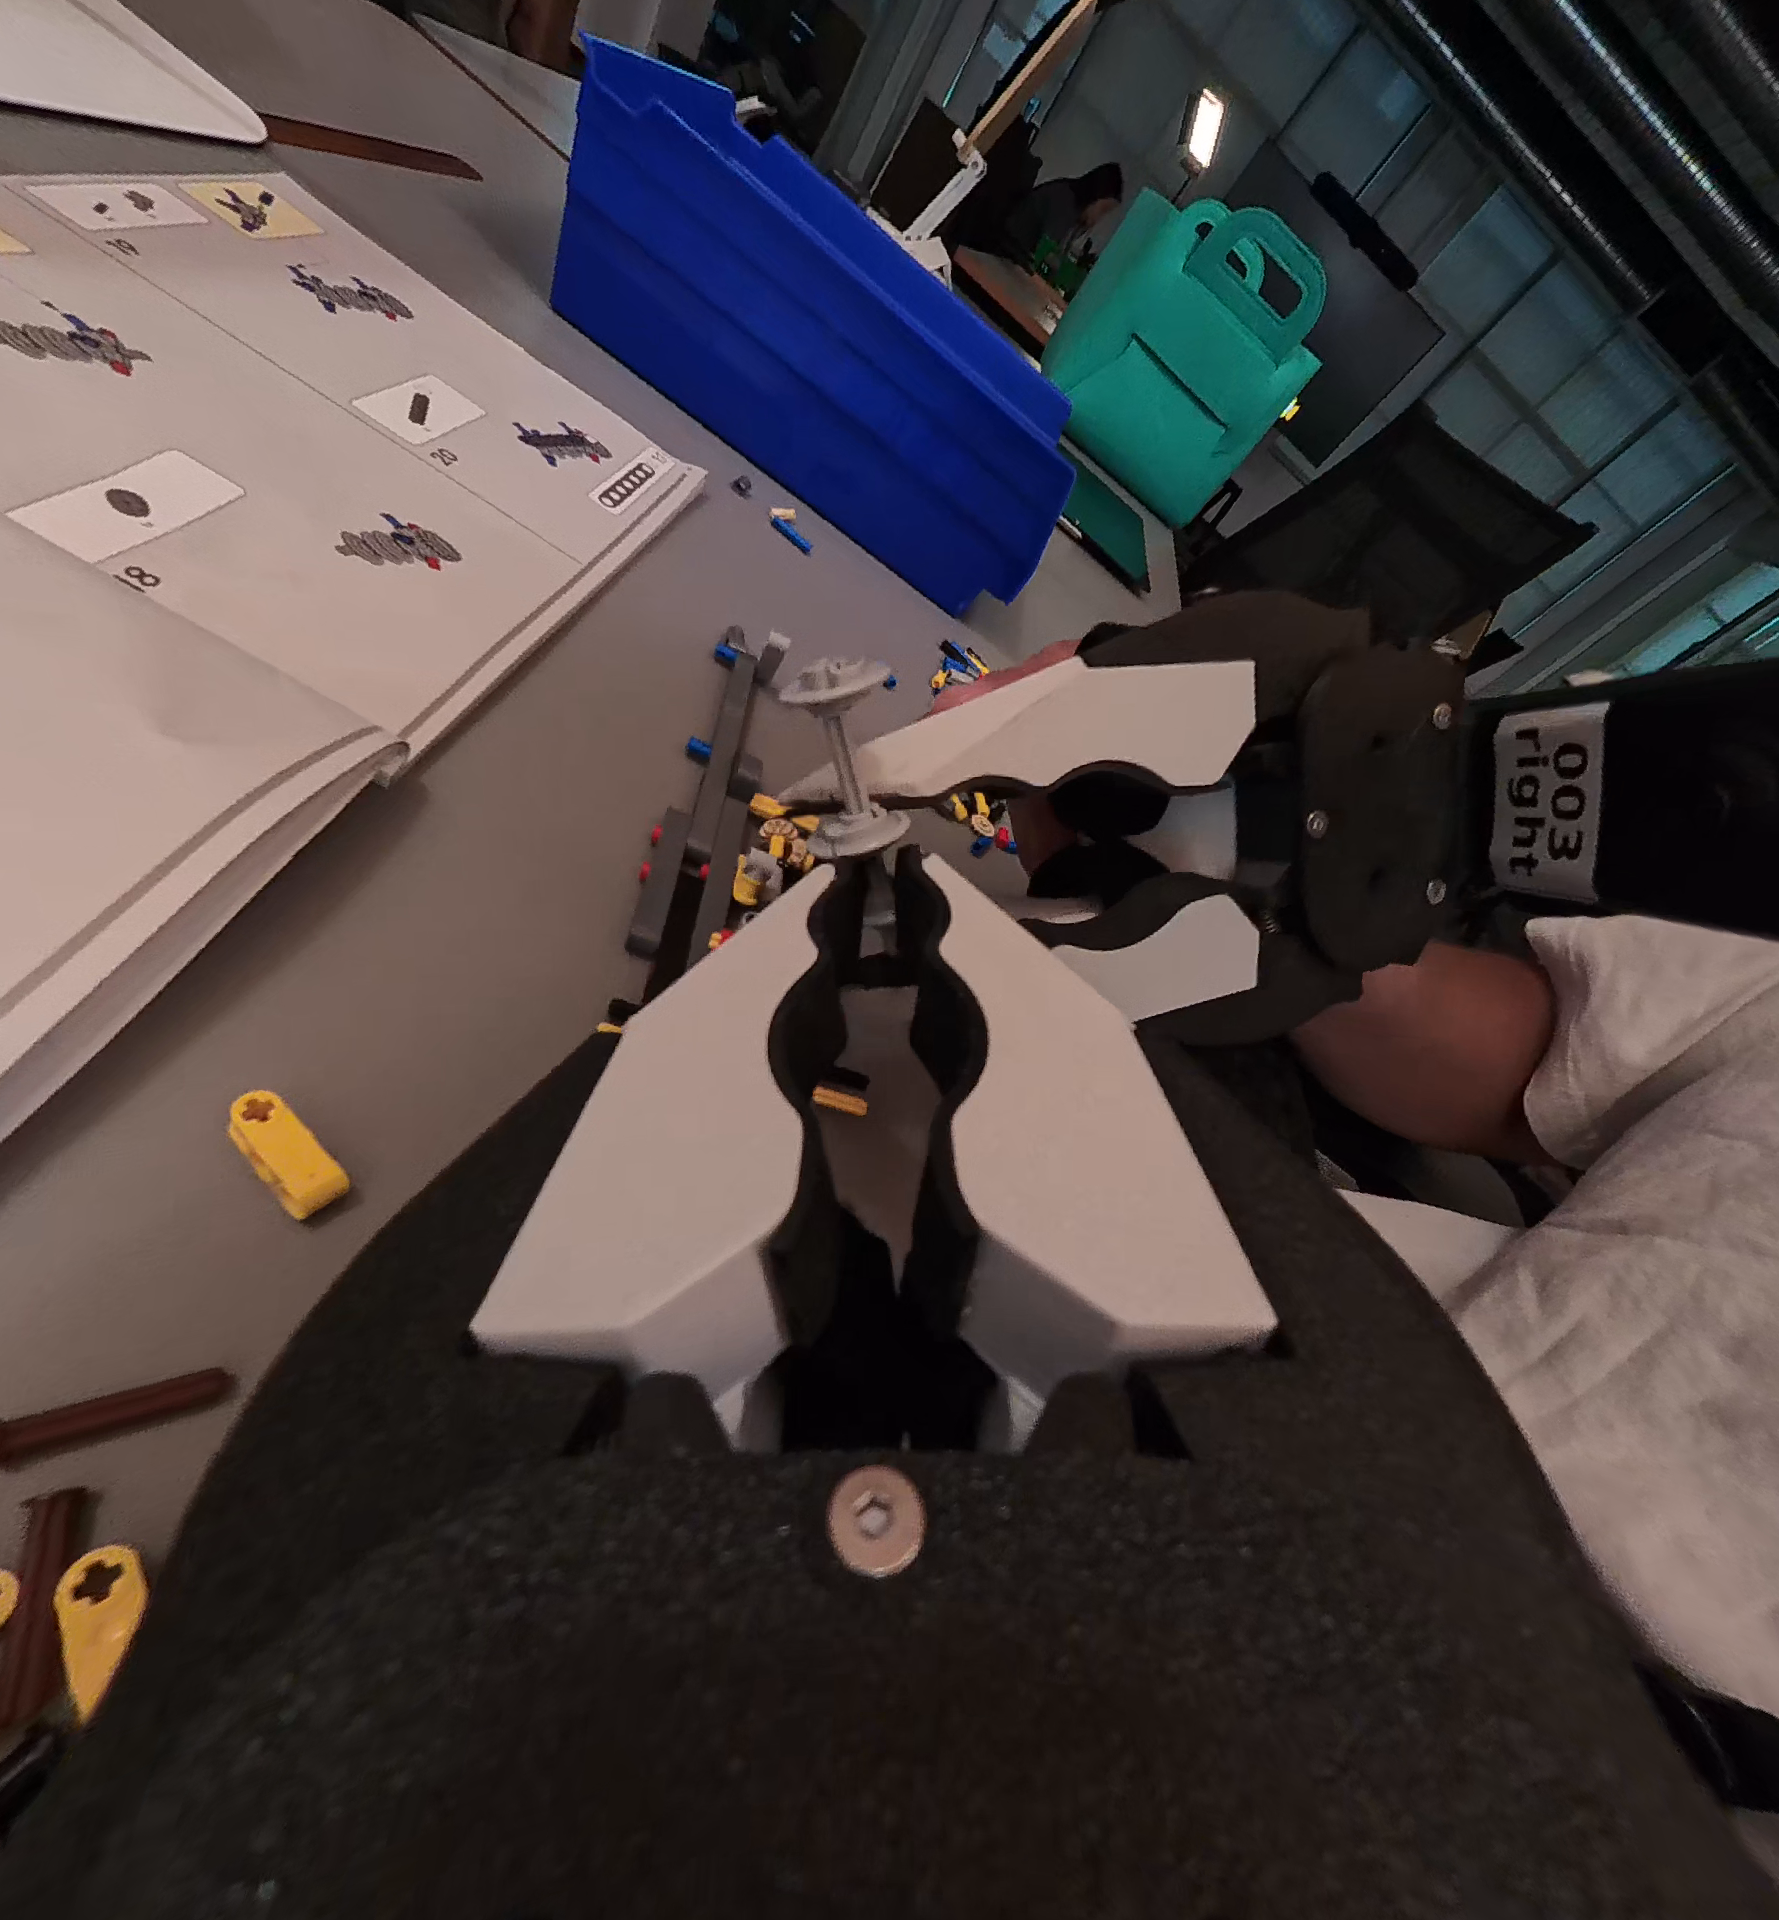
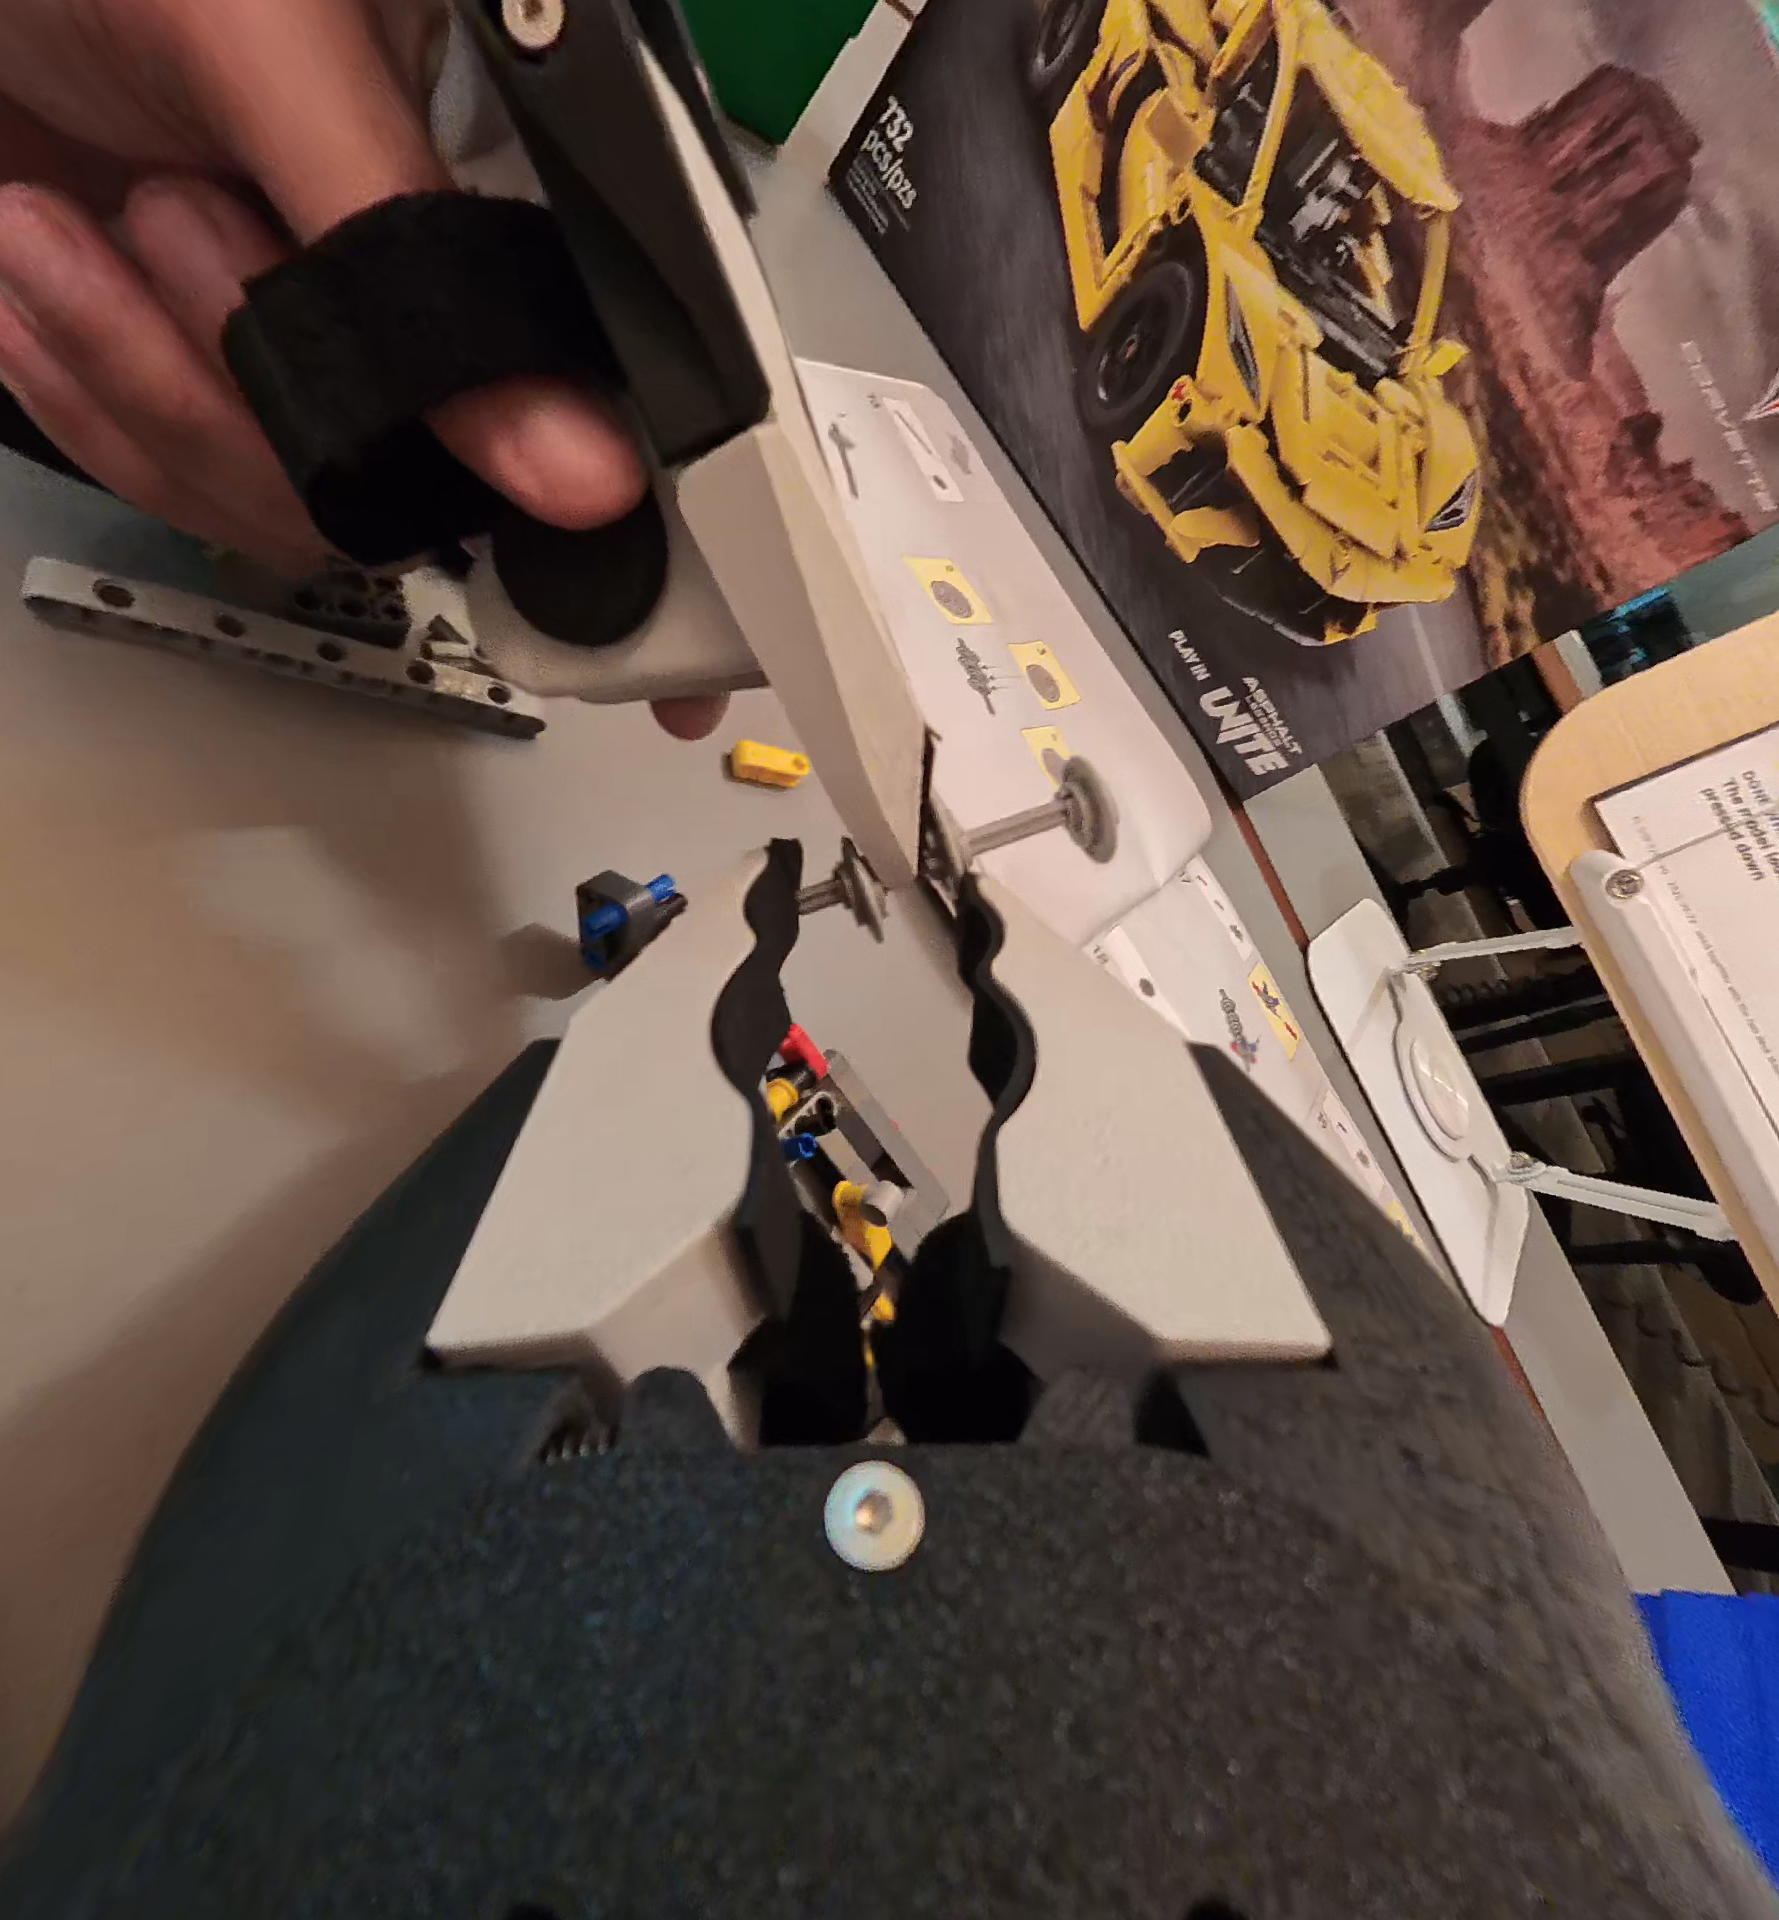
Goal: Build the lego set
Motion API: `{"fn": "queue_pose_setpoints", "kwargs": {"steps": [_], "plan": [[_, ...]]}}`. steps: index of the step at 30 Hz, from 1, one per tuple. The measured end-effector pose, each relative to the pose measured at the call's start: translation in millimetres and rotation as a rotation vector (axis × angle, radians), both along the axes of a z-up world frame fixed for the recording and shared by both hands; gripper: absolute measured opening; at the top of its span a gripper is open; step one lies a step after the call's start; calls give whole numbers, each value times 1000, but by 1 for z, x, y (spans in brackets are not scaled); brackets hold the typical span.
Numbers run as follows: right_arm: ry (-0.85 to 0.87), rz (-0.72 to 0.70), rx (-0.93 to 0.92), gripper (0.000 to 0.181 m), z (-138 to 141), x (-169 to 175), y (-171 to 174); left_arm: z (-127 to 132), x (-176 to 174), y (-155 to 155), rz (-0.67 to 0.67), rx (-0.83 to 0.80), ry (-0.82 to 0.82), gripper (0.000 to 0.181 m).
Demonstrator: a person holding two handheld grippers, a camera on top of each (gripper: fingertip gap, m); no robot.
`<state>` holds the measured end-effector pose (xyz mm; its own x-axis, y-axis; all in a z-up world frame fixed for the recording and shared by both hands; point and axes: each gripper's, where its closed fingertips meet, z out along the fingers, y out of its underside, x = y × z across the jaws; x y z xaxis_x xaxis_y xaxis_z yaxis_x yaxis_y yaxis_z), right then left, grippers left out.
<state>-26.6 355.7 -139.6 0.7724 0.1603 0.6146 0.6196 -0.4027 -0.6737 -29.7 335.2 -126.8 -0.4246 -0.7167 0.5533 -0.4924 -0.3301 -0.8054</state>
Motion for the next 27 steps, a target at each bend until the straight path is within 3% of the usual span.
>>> {"fn": "queue_pose_setpoints", "kwargs": {"steps": [4,9,12,18,22,27], "plan": [[-14,-26,1,29,-2,4,0,-1,-2,4,9,0,5,8],[37,-12,27,30,0,5,-3,5,1,22,87,-40,-13,28],[39,42,32,30,-2,-7,-2,8,1,19,66,-76,-17,26],[46,63,42,30,0,-17,2,11,-1,8,13,-93,-27,4],[87,54,31,30,-2,-19,2,8,-1,9,23,-63,-20,3],[92,-9,40,69,4,-3,2,5,-4,13,2,-105,20,2]]}}
